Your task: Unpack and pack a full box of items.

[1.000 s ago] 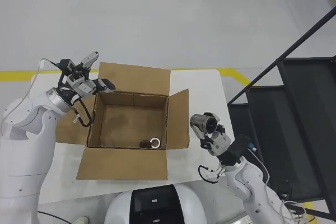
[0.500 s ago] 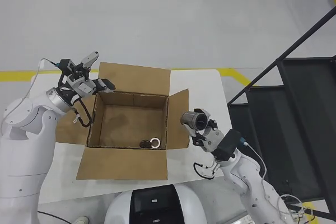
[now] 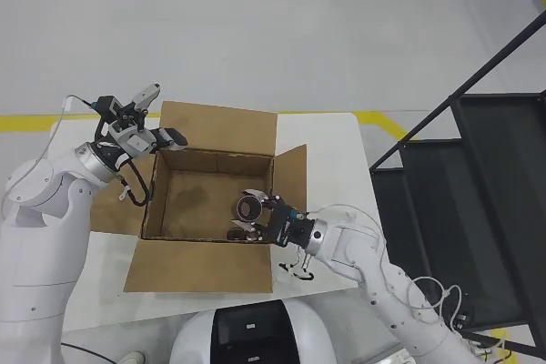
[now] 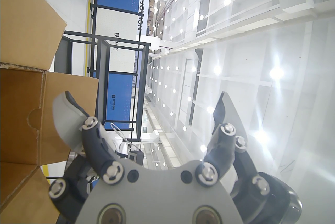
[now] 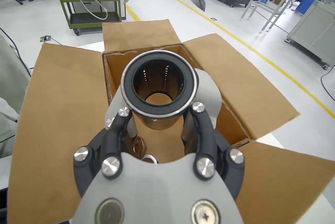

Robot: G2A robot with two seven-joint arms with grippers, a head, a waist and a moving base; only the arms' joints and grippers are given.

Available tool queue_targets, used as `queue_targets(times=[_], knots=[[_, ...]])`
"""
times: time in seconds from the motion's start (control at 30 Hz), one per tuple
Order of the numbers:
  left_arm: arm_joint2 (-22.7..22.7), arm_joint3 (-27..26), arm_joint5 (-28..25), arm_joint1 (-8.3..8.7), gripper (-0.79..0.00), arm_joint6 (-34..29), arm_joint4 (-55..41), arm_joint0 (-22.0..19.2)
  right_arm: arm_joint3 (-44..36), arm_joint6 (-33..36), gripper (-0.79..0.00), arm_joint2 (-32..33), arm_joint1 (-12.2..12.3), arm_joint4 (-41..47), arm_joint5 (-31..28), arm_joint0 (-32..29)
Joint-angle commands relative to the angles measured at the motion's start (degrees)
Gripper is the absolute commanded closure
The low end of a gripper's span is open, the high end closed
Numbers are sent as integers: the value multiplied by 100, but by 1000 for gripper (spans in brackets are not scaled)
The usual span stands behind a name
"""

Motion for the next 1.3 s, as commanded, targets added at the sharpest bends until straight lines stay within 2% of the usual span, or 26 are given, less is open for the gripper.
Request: queue_targets(times=[0.0,0.33,0.63,0.77,0.93,1.1,1.27], knots=[[0,0,0,0,-785,0,0,0,71,12,-785,-146,-28,5,53,90],[0,0,0,0,-785,0,0,0,335,-330,-785,-792,-190,-50,235,636],[0,0,0,0,-785,0,0,0,172,-1569,-785,-873,-263,129,280,880],[0,0,0,0,-785,0,0,0,-253,-1722,-785,-536,-196,247,238,647],[-58,-29,-48,3,-785,142,-15,59,-858,-1450,-785,174,-29,350,-46,23],[-615,-173,-93,78,-785,329,-140,369,-1183,-921,-785,1117,126,826,-95,-851],[-1308,-289,16,175,-785,328,-286,750,-1186,-643,-785,1916,205,1370,154,-1561]])
